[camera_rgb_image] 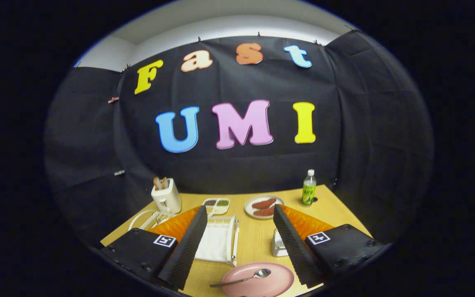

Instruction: Take the plate from the dish rack, then take the spoon from the basket and place it into the plate.

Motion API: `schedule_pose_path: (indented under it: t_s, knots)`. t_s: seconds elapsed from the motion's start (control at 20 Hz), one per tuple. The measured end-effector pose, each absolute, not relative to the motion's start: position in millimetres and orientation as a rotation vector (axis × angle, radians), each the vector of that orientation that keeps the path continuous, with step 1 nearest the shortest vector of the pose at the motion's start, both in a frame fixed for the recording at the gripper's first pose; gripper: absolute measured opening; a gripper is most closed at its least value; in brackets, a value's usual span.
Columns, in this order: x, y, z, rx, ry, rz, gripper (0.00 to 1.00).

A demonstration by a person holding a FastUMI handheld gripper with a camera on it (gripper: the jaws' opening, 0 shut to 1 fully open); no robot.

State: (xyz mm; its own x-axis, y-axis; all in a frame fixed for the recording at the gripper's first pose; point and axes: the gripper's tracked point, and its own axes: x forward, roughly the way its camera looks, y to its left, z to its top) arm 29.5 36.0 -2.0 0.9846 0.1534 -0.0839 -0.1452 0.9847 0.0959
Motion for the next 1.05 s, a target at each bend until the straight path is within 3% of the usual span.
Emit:
schedule_pose_path:
  t_s: [0.45,1.05]
  knots:
    - [24,-70,70,0.012,-0.047,-0.031,0.99]
    - [50,-135,47,0.064,0.004,0.069,0.99]
